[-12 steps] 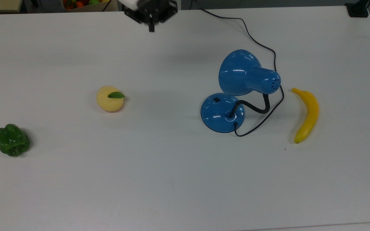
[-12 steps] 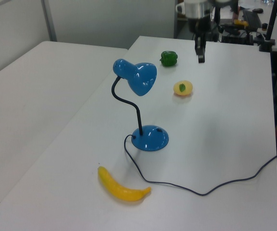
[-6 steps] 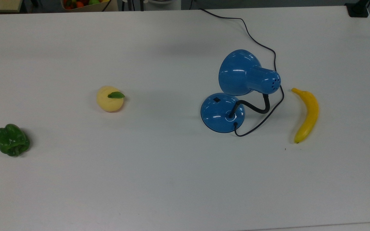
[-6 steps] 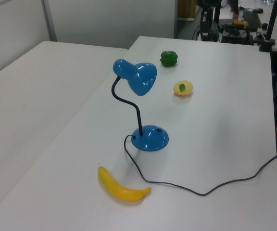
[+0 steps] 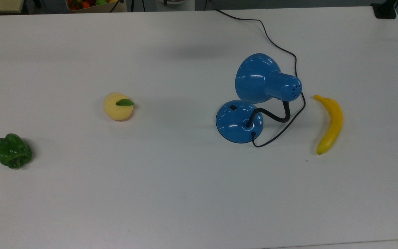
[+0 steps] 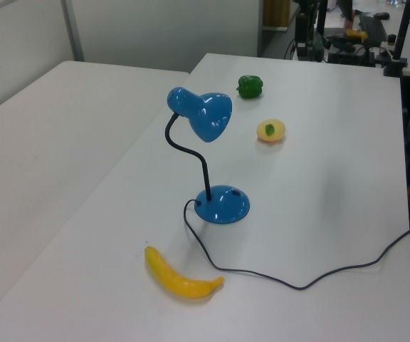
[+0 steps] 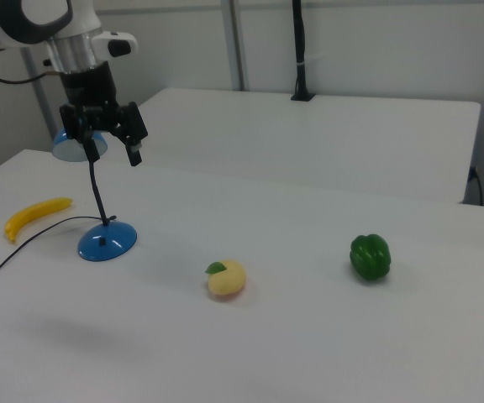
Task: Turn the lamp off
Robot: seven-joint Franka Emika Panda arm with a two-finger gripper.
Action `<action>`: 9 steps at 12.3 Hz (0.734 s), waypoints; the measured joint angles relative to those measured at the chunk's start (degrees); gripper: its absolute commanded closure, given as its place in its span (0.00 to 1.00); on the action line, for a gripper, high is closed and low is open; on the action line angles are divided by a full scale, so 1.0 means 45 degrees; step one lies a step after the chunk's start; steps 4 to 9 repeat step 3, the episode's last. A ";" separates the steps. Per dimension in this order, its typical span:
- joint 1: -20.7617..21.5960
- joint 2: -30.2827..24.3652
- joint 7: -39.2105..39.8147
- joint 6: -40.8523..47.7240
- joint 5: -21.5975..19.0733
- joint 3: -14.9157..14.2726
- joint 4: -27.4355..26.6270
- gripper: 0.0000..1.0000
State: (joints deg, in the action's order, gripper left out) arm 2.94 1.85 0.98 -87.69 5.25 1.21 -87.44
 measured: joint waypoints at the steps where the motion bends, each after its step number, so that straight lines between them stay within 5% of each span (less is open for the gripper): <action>1: 0.0219 -0.0050 -0.0011 0.0021 -0.0008 -0.0192 0.0011 0.00; 9: 0.0386 -0.0091 -0.0183 0.0022 -0.0009 -0.0309 0.0012 0.00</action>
